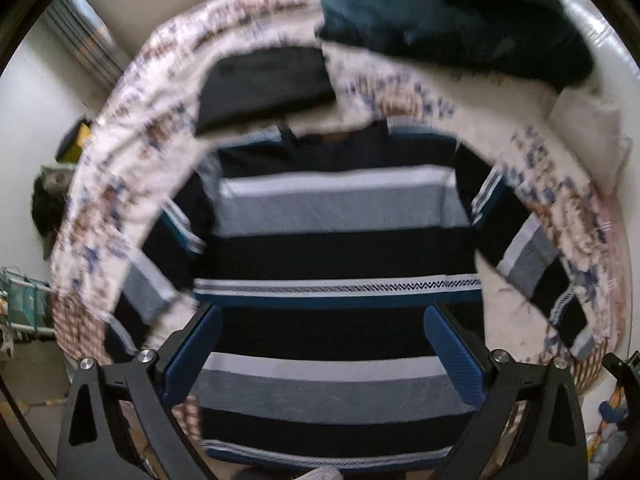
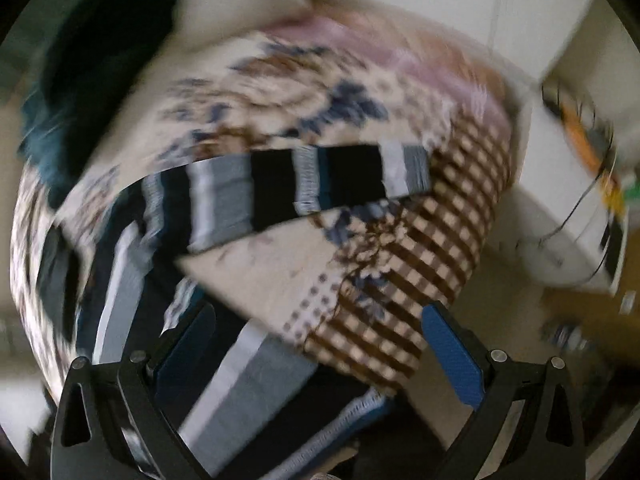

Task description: Fold small clothes

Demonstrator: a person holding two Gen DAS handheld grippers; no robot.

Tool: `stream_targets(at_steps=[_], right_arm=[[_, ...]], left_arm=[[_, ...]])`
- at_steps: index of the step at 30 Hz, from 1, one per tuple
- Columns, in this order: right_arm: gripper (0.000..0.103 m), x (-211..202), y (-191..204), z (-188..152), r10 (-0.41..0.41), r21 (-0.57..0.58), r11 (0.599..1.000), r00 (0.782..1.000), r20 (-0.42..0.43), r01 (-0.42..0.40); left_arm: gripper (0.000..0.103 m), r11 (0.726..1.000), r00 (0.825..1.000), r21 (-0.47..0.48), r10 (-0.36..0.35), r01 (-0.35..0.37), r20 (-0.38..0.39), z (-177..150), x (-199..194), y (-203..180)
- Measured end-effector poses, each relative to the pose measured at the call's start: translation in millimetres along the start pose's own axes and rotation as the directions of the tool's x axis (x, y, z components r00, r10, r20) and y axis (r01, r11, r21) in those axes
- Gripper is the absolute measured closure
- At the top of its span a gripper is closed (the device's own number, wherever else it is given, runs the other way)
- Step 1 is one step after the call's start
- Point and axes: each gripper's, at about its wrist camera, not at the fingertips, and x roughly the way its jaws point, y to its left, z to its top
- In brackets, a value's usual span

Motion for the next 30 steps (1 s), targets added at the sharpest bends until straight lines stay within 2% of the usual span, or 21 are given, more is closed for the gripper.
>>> stream_targets(at_steps=[1, 4, 8, 11, 13, 15, 16, 18, 19, 21, 23, 25, 27, 29, 30], right_arm=[[0.0, 33, -13, 14, 0.01, 0.067, 0.998, 1.0, -0.023, -0.008], [0.0, 84, -45, 27, 0.031, 0.23, 0.973, 0.998, -0.063, -0.016], [0.0, 141, -83, 38, 0.039, 0.433, 0.901, 0.999, -0.024, -0.025], [0.001, 178, -91, 45, 0.109, 0.532, 0.84, 0.994, 0.024, -0.105], [0.01, 195, -84, 47, 0.12, 0.558, 0.818, 0.991, 0.067, -0.137], [0.025, 204, -75, 49, 0.1, 0.58, 0.802, 0.989, 0.112, -0.146], [0.044, 204, -67, 50, 0.069, 0.585, 0.8, 0.989, 0.134, -0.135], [0.087, 199, -45, 58, 0.015, 0.577, 0.809, 0.986, 0.169, -0.111], [0.092, 194, -35, 61, -0.007, 0.566, 0.819, 0.983, 0.181, -0.098], [0.095, 179, -12, 69, -0.017, 0.519, 0.849, 0.975, 0.224, -0.104], [0.095, 156, 22, 77, -0.017, 0.422, 0.901, 0.964, 0.267, -0.101], [0.095, 128, 69, 81, -0.006, 0.293, 0.952, 0.955, 0.298, -0.086], [0.095, 102, 114, 77, 0.028, 0.186, 0.978, 0.948, 0.318, -0.091], [0.096, 76, 166, 63, 0.091, 0.06, 0.991, 0.94, 0.33, -0.117], [0.096, 66, 205, 52, 0.129, -0.023, 0.991, 0.935, 0.331, -0.129]], left_arm=[[0.0, 1.0, 1.0, 0.001, 0.011, -0.011, -0.021, 2, 19, -7], [0.0, 0.999, 0.997, 0.021, 0.032, -0.031, -0.075, 7, 76, -25], [0.0, 0.997, 0.989, 0.062, 0.055, -0.047, -0.138, 13, 143, -43], [0.0, 0.996, 0.985, 0.075, 0.056, -0.045, -0.164, 22, 180, -51], [0.0, 0.995, 0.984, 0.085, 0.061, -0.048, -0.165, 27, 195, -52], [0.0, 0.994, 0.985, 0.097, 0.069, -0.054, -0.158, 32, 204, -52], [0.0, 0.994, 0.985, 0.099, 0.068, -0.053, -0.157, 34, 207, -50], [0.0, 0.995, 0.986, 0.091, 0.051, -0.037, -0.158, 37, 210, -45], [0.0, 0.996, 0.986, 0.087, 0.043, -0.029, -0.159, 38, 210, -40], [0.0, 0.996, 0.987, 0.084, 0.034, -0.021, -0.16, 41, 206, -29], [0.0, 0.996, 0.989, 0.079, 0.042, -0.031, -0.141, 45, 197, -10], [0.0, 0.992, 0.991, 0.084, 0.099, -0.092, -0.092, 49, 181, 16], [0.0, 0.987, 0.99, 0.08, 0.139, -0.138, -0.01, 50, 161, 50], [0.0, 0.981, 0.983, 0.067, 0.182, -0.183, 0.028, 48, 153, 80], [0.0, 0.979, 0.98, 0.049, 0.196, -0.197, 0.036, 48, 150, 99]])
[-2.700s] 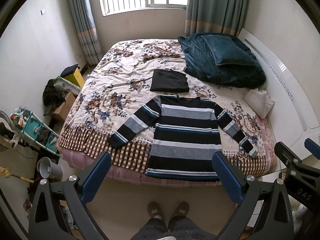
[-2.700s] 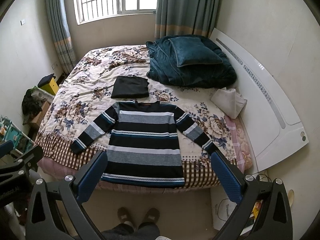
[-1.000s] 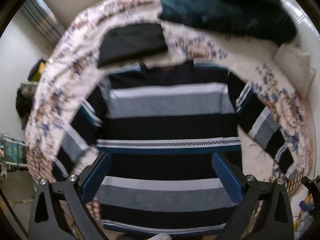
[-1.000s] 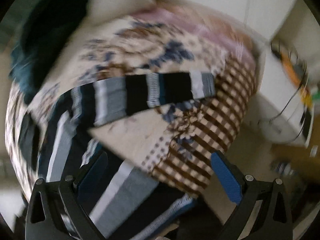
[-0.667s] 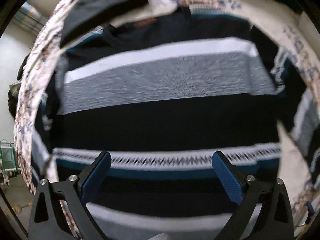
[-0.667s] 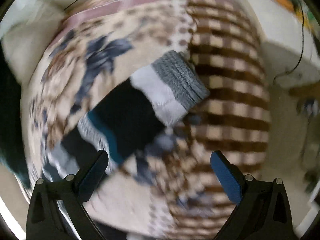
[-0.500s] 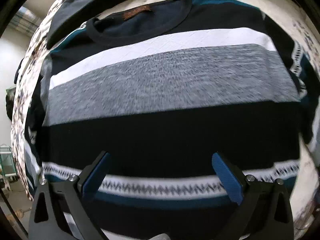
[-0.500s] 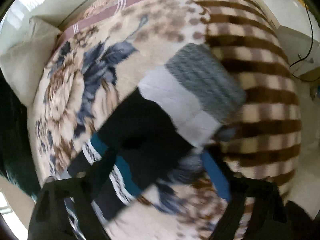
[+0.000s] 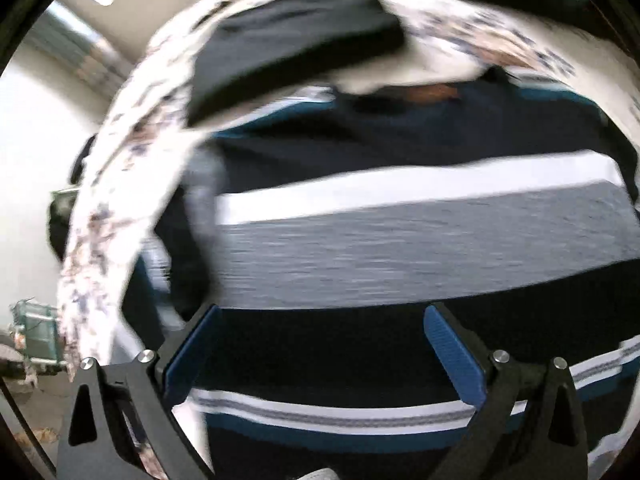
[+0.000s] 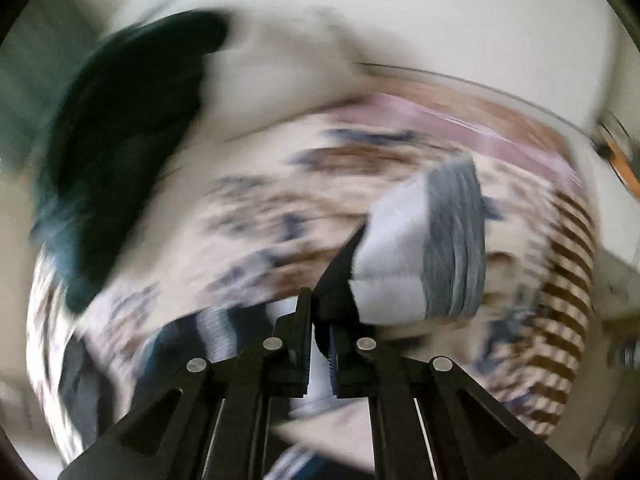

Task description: Fold small clothes

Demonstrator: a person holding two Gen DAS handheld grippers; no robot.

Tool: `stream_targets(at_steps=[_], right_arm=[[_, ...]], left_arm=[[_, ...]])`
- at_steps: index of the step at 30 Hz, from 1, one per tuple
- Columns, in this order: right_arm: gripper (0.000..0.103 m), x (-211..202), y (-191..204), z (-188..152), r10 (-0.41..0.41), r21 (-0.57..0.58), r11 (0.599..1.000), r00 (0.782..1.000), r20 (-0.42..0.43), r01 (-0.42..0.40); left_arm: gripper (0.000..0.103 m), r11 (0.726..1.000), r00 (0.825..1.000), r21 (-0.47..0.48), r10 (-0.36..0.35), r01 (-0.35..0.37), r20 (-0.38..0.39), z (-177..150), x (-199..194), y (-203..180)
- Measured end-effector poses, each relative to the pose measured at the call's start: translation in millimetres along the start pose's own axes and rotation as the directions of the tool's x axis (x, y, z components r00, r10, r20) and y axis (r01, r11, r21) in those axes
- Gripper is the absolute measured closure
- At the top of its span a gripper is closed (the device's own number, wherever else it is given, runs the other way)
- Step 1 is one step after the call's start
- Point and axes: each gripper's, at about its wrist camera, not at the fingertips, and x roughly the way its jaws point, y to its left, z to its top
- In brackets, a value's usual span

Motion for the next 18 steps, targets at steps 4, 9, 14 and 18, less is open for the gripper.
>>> stream_targets(at_steps=[4, 9, 14, 18], right_arm=[[0.096, -17, 105, -61, 0.107, -0.202, 0.972, 0.991, -0.077, -0.121], [0.096, 2, 235, -194, 0.146, -0.392, 0.886, 0.951, -0.272, -0.248], [0.096, 40, 313, -339, 0.059, -0.59, 0.762, 0.936, -0.347, -0.267], [0.096, 57, 340, -423, -0.006, -0.717, 0.657, 0.95, -0.312, -0.232]], left_arm=[[0.0, 0.991, 0.998, -0.124, 0.045, -0.051, -0.047, -7, 13, 80], [0.0, 0.951, 0.988, -0.28, 0.104, -0.133, -0.118, -30, 46, 164], [0.0, 0.9, 0.972, -0.385, 0.143, -0.206, -0.185, -72, 67, 235], [0.0, 0.86, 0.959, -0.45, 0.141, -0.242, -0.247, -107, 74, 272]])
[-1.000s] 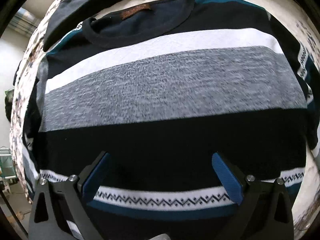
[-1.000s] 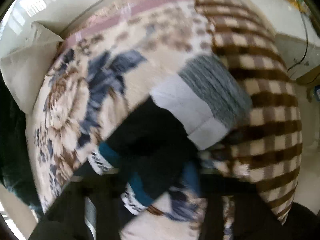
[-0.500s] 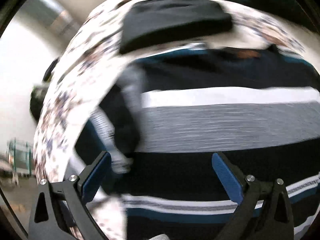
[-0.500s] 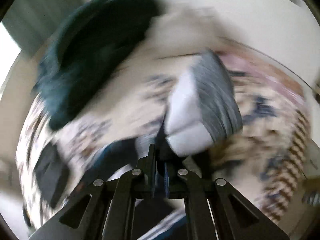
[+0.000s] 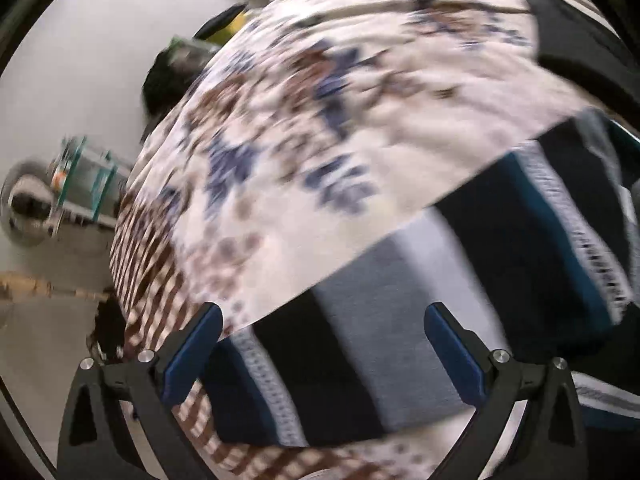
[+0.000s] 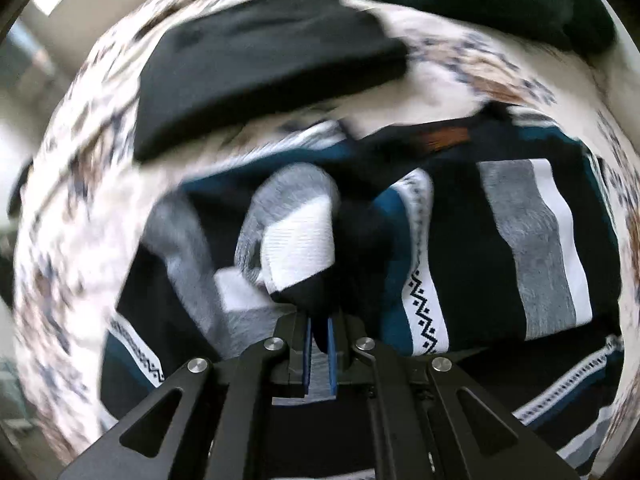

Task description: Fold small clothes

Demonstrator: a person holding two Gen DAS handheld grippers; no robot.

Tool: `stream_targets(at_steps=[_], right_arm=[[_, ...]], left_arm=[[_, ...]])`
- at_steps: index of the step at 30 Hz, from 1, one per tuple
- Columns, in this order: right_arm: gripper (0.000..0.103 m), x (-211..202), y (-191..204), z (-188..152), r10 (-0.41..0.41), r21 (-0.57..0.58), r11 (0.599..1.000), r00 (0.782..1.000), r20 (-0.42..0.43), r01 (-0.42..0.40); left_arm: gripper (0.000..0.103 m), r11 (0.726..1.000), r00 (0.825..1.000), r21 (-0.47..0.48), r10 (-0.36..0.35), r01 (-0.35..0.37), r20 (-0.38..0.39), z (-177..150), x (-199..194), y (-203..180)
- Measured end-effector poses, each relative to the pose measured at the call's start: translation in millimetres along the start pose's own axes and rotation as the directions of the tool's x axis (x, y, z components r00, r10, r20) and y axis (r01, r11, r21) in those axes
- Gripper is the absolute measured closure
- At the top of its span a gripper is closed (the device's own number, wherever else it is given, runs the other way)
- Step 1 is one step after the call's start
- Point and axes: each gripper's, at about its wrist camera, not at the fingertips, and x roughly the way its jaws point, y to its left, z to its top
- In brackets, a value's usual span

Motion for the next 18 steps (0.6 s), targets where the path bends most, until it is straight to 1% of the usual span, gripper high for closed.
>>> stream_targets(at_steps=[3, 5, 6, 7, 8, 9, 10, 11, 12, 13, 14, 15, 17, 18], right_arm=[[0.096, 3, 26, -20, -0.012, -0.056, 0.998, 1.0, 0.009, 0.013], [0.096, -1, 32, -25, -0.02, -0.09, 0.996, 1.0, 0.007, 0.02], [0.096, -1, 38, -33, -0.018, -0.118, 0.993, 1.0, -0.001, 0.018], [0.092, -4, 41, -30, -0.013, -0.136, 0.991, 1.0, -0.022, 0.01], [0.091, -5, 41, -27, -0.003, -0.152, 0.988, 0.998, -0.063, -0.006], [0.085, -6, 38, -26, 0.023, -0.158, 0.987, 0.993, -0.113, -0.04], [0.081, -9, 31, -26, 0.073, -0.152, 0.984, 0.986, -0.151, -0.096], [0.067, -14, 20, -27, 0.125, -0.136, 0.979, 0.976, -0.178, -0.15], [0.045, -22, 8, -28, 0.166, -0.116, 0.975, 0.967, -0.195, -0.191], [0.039, -31, -8, -29, 0.205, -0.089, 0.97, 0.957, -0.205, -0.227], [0.036, -40, -24, -30, 0.227, -0.066, 0.967, 0.952, -0.204, -0.245], [0.036, -49, -39, -30, 0.223, -0.051, 0.97, 0.954, -0.199, -0.237], [0.033, -63, -67, -30, 0.184, -0.044, 0.98, 0.966, -0.184, -0.195], [0.033, -68, -79, -30, 0.153, -0.044, 0.986, 0.972, -0.176, -0.163]], left_arm=[[0.0, 0.998, 0.999, -0.069, -0.002, 0.0, -0.034, -13, 6, 29], [0.0, 0.994, 0.998, -0.109, -0.009, 0.003, -0.058, -22, 9, 41], [0.0, 0.99, 0.997, -0.138, -0.015, 0.004, -0.082, -28, 15, 51], [0.0, 0.988, 0.995, -0.155, -0.018, 0.002, -0.1, -32, 19, 58], [0.0, 0.985, 0.992, -0.174, -0.022, 0.0, -0.122, -37, 21, 63], [0.0, 0.979, 0.989, -0.202, -0.032, 0.001, -0.147, -43, 26, 72], [0.0, 0.974, 0.986, -0.225, -0.041, 0.004, -0.162, -47, 28, 77], [0.0, 0.968, 0.983, -0.251, -0.055, 0.009, -0.175, -52, 30, 84], [0.0, 0.957, 0.978, -0.289, -0.079, 0.02, -0.194, -59, 33, 93], [0.0, 0.949, 0.975, -0.314, -0.091, 0.023, -0.205, -65, 35, 99], [0.0, 0.94, 0.971, -0.341, -0.105, 0.026, -0.216, -72, 37, 104], [0.0, 0.929, 0.965, -0.368, -0.125, 0.033, -0.229, -80, 41, 109], [0.0, 0.909, 0.952, -0.414, -0.168, 0.05, -0.255, -95, 48, 115], [0.0, 0.894, 0.94, -0.443, -0.206, 0.067, -0.272, -104, 56, 117]])
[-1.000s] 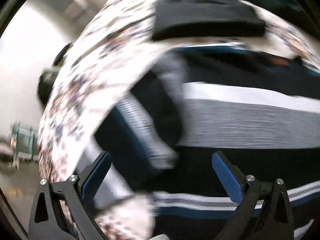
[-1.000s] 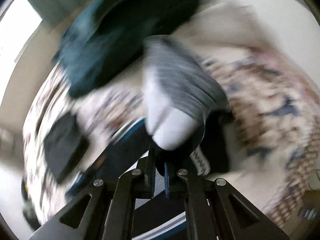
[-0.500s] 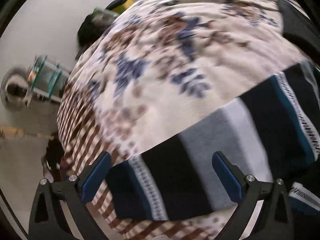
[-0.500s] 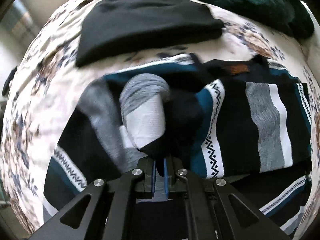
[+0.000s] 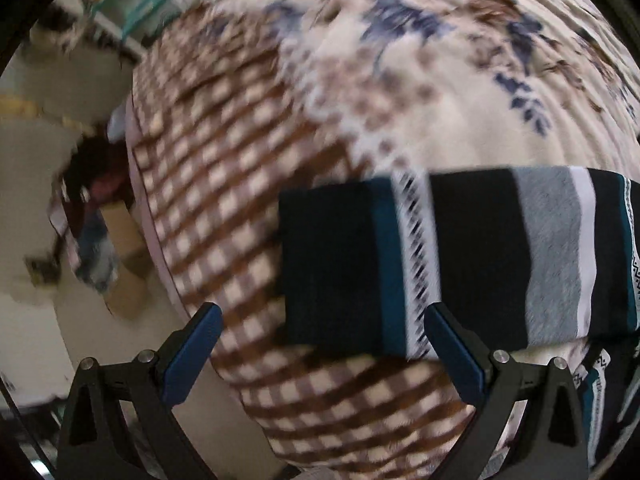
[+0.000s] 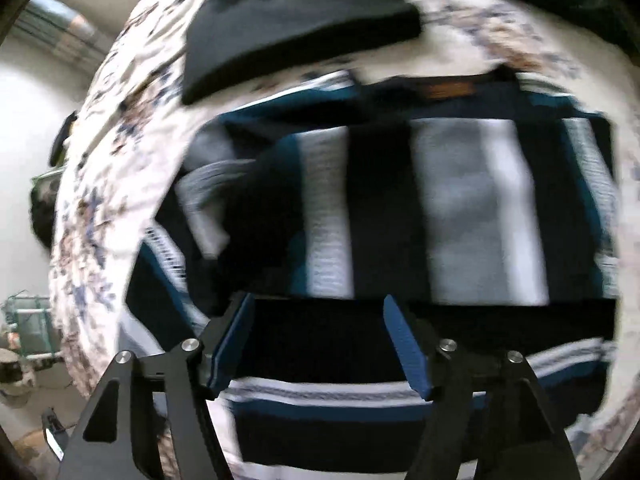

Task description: Fold small clothes

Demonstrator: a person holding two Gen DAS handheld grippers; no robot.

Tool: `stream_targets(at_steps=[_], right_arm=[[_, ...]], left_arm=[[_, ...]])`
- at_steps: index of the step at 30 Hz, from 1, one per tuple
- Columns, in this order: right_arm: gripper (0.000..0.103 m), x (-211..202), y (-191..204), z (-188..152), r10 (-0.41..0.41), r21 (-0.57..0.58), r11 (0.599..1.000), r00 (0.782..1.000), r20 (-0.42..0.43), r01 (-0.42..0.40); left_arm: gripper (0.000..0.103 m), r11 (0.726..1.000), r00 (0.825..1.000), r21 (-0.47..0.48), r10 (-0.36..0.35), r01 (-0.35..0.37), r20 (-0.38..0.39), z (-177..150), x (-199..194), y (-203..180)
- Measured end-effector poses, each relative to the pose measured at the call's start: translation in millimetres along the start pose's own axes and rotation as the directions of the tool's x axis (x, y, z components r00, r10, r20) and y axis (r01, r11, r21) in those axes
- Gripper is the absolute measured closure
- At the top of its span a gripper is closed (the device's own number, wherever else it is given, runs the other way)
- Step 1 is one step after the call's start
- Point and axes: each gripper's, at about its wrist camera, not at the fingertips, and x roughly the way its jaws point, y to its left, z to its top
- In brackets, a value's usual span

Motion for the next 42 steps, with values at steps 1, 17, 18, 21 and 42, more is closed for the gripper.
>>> stream_targets(at_steps=[1, 17, 18, 21, 42], right_arm=[[0.033, -6, -11, -1, -0.038, 0.009, 0.999, 0.999, 0.003, 0.038], [0.037, 61, 86, 63, 0.292, -0.018, 0.954, 0.939, -0.18, -0.3], [0.037, 45, 71, 61, 0.265, -0.028, 0.962, 0.955, -0.135, -0.271], [0.037, 13, 20, 55, 0.135, 0.013, 0.991, 0.99, -0.051, -0.134], [0.087, 14, -240, -16, -0.115, 0.588, 0.805, 0.993, 0.029, 0.076]], left_arm=[[0.0, 1.0, 1.0, -0.014, -0.013, 0.013, -0.02, -3, 6, 3], [0.0, 0.943, 0.95, 0.262, -0.258, 0.208, 0.174, 16, -57, -130], [0.0, 0.898, 0.925, 0.345, -0.343, 0.272, 0.164, 21, -69, -165], [0.0, 0.763, 0.876, 0.55, -0.469, 0.341, 0.108, 26, -90, -252], [0.101, 0.716, 0.873, 0.601, -0.484, 0.356, 0.059, 81, -40, -332]])
